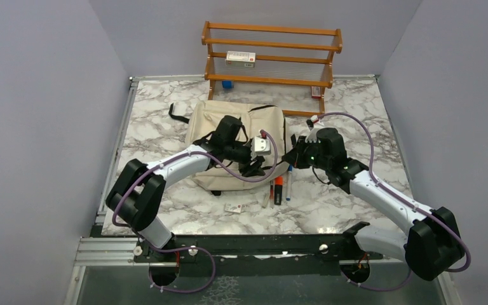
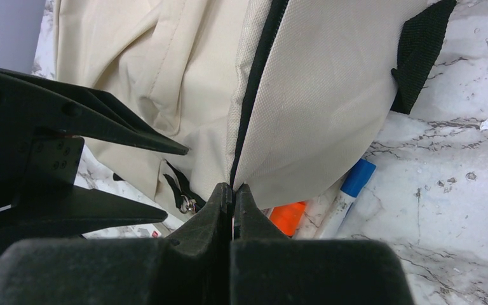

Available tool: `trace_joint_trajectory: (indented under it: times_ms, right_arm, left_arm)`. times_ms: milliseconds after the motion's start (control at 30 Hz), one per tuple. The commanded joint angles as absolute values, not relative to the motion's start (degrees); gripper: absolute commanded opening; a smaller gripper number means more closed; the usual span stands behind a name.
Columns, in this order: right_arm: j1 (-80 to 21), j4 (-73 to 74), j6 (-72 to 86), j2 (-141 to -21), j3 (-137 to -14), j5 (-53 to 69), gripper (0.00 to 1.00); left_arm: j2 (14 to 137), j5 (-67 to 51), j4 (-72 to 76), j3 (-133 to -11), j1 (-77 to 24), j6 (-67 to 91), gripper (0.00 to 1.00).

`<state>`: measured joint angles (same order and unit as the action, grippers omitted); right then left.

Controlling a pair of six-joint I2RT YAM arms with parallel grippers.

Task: Pack the student bag
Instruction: Zip the student bag at the center of the board.

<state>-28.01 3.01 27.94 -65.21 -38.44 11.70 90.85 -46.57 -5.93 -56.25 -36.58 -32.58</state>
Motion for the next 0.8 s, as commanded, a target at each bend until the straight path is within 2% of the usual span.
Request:
trace_joint_trajectory:
  times_ms: [0, 267, 500, 767]
  right_arm:
    - [-27.8, 0.8, 27.0, -63.7, -38.2, 13.0, 0.00]
    - [-27.8, 1.0, 27.0, -63.3, -37.7, 12.6, 0.00]
    - [-27.8, 1.1, 26.7, -62.9, -37.4, 11.8, 0.00]
    - [-27.8, 1.7, 25.7, -62.7, -37.3, 11.2, 0.00]
  left_arm:
    - [92.7, -48.6, -6.6, -58.9, -37.8, -33.3, 0.52]
    - [95.2, -49.0, -10.1, -61.0, -38.1, -34.4, 0.32]
    - [96.5, -48.8, -15.4, -65.0, -38.1, -34.7, 0.01]
    - [96.9, -46.4, -18.4, -70.2, -38.4, -28.0, 0.00]
